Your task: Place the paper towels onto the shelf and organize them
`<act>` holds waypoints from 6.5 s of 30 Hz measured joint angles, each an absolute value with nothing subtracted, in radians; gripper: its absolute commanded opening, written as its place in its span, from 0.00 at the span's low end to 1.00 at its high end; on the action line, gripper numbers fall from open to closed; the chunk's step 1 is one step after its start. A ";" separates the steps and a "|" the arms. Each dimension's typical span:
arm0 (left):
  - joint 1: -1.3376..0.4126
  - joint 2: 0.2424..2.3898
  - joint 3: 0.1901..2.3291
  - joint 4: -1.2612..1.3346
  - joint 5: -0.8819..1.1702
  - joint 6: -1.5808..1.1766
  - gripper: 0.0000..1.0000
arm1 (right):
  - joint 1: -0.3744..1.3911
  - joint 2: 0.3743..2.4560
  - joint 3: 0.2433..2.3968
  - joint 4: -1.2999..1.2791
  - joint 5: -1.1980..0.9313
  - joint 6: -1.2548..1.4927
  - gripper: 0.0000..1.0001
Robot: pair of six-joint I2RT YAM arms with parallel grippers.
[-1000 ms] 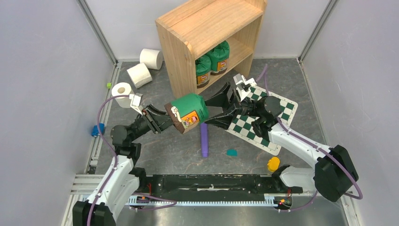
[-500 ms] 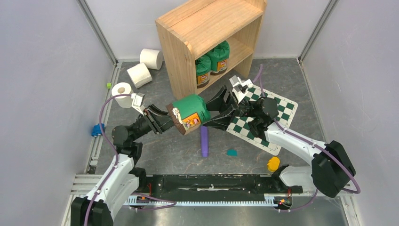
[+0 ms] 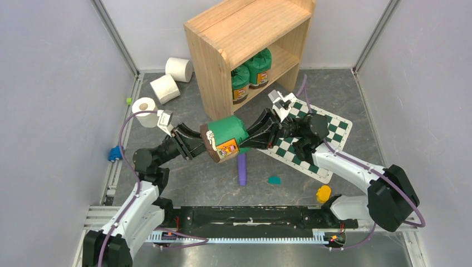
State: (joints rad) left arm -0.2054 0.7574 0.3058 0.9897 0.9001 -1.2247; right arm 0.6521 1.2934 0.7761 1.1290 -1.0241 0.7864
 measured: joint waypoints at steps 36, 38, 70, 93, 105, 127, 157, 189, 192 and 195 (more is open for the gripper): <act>-0.229 0.583 0.637 -0.523 -0.054 -0.259 1.00 | 0.520 1.486 1.689 -0.870 0.089 -0.344 0.00; -0.240 0.580 0.637 -0.526 -0.075 -0.257 1.00 | 0.475 1.517 1.721 -0.865 0.118 -0.354 0.00; -0.265 0.624 0.631 -0.514 -0.075 -0.224 1.00 | 0.216 1.723 1.805 -0.591 -0.393 -0.950 0.00; -0.265 0.633 0.630 -0.498 -0.067 -0.222 1.00 | 0.216 1.733 1.806 -0.568 -0.455 -1.146 0.43; -0.265 0.635 0.625 -0.498 -0.066 -0.222 1.00 | 0.216 1.733 1.803 -0.463 -0.450 -1.137 0.46; -0.265 0.628 0.621 -0.496 -0.065 -0.222 1.00 | 0.217 1.752 1.775 -0.284 -0.366 -1.074 0.52; -0.265 0.626 0.621 -0.495 -0.053 -0.222 1.00 | 0.072 1.481 1.310 0.282 -0.016 -0.467 0.80; -0.265 0.627 0.615 -0.491 -0.041 -0.222 1.00 | 0.002 1.920 1.548 0.551 -0.461 -0.261 0.98; -0.265 0.627 0.615 -0.491 -0.037 -0.222 1.00 | 0.002 1.954 1.582 0.558 -0.486 -0.250 0.98; -0.265 0.628 0.615 -0.491 -0.024 -0.222 1.00 | 0.002 1.971 1.597 0.560 -0.495 -0.244 0.98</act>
